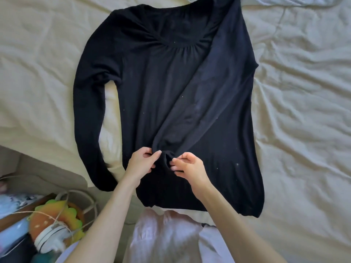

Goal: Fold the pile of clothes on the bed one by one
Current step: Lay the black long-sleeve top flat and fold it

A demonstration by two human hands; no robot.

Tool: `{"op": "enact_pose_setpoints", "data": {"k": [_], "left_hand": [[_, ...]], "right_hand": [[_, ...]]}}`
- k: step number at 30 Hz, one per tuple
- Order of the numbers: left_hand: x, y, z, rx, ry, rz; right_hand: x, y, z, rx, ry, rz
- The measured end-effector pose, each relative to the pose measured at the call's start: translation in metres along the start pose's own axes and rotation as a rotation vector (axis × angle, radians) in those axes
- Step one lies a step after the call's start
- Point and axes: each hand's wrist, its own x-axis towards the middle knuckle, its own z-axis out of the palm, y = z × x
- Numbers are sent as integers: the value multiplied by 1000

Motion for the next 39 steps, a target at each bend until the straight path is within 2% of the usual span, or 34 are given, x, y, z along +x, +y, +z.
{"op": "enact_pose_setpoints", "data": {"k": [3,7,10,13,16,19,23,25,28,32,35,39], "left_hand": [[-1,-7,1,-128,24,-24],[0,-13,-10,-374,-29,-62],[-2,-21,-18,-273,-42,40],[-7,-34,-25,-108,-122,135],[-12,-50,-31,4,-171,134],[-18,-66,-35,-49,-143,164],[-29,-83,-31,-244,-57,164],[-33,-91,-27,-263,21,125],[-36,-104,-22,-203,119,60],[-40,-110,-28,-126,244,94],[-41,-110,-44,-139,333,142],[-27,-107,-84,-58,395,203]], "right_hand": [[-3,6,5,16,9,-11],[-2,11,12,17,110,29],[-3,14,18,-28,135,78],[-9,21,26,-53,69,102],[-18,35,32,-10,25,109],[-25,52,33,7,50,115],[-31,61,29,31,51,72],[-30,65,27,-90,70,75],[-27,68,17,-514,199,4],[-29,57,4,-859,353,-329],[-26,47,8,-1188,340,-606],[-13,24,34,-1526,250,-732]]}}
